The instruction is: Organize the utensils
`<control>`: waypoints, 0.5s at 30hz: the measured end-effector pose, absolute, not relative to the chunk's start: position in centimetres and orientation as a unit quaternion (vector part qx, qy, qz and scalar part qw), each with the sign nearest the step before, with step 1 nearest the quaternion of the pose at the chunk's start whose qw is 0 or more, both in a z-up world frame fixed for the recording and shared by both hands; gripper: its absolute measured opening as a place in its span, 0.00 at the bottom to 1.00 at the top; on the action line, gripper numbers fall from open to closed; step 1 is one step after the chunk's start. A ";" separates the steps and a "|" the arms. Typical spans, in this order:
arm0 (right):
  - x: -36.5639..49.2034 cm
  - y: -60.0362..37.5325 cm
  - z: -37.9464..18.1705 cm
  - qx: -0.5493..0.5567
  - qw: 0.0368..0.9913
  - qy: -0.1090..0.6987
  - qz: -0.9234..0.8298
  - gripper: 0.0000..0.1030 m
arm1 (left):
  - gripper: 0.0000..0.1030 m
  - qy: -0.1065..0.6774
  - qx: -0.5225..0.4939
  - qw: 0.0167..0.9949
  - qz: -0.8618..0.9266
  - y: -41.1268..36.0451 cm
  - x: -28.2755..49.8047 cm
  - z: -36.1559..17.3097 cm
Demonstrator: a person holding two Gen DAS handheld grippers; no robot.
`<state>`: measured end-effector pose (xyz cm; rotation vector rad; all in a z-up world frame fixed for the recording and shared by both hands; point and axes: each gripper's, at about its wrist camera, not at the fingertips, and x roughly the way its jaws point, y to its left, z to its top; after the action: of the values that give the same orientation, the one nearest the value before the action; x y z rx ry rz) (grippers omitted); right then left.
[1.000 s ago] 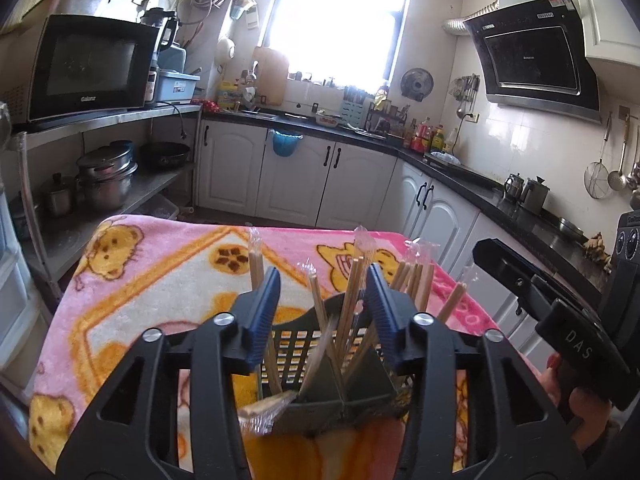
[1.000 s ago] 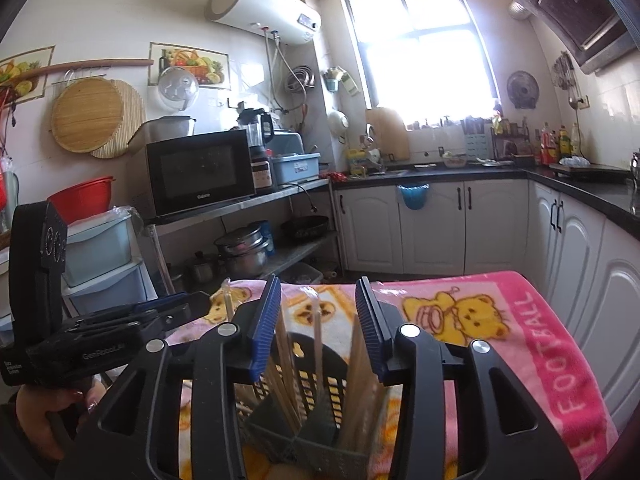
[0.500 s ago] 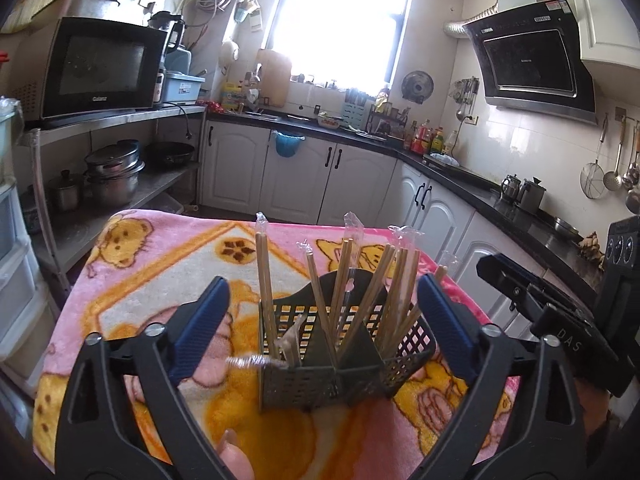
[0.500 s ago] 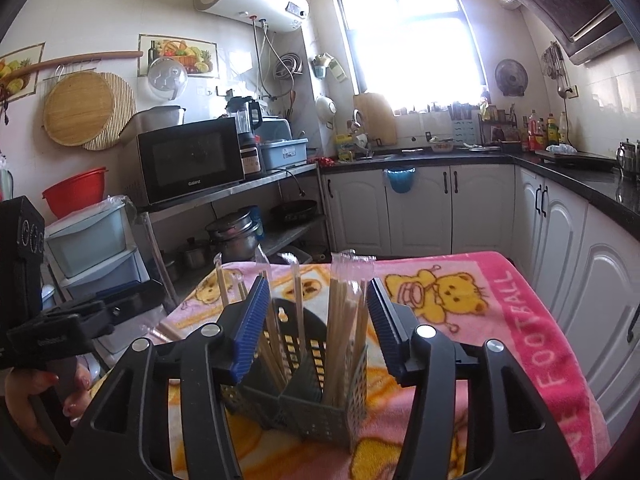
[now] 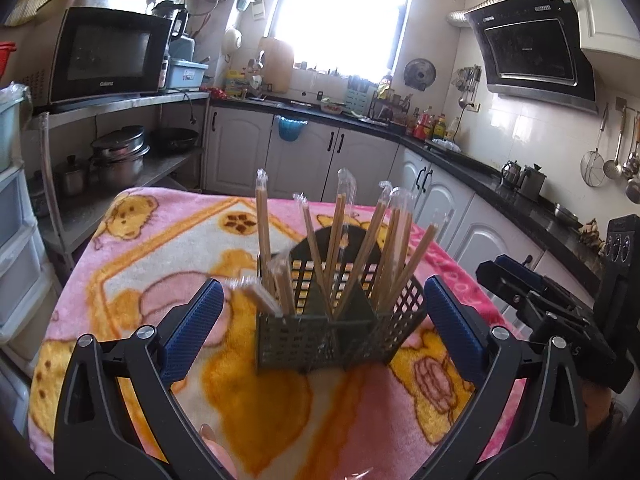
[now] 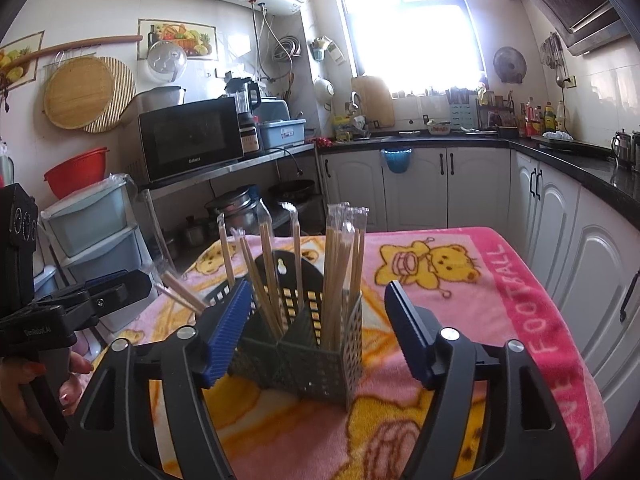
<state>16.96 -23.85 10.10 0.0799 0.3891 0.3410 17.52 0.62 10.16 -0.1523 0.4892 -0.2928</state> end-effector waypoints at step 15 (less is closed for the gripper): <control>14.8 -23.6 7.5 0.031 0.958 0.231 0.168 0.78 | 0.90 0.275 -0.082 0.949 -0.131 0.4 15.7 6.3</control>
<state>14.82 -23.64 7.55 0.0636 0.4684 0.3416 15.71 0.39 6.28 -0.1658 0.5587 -0.2670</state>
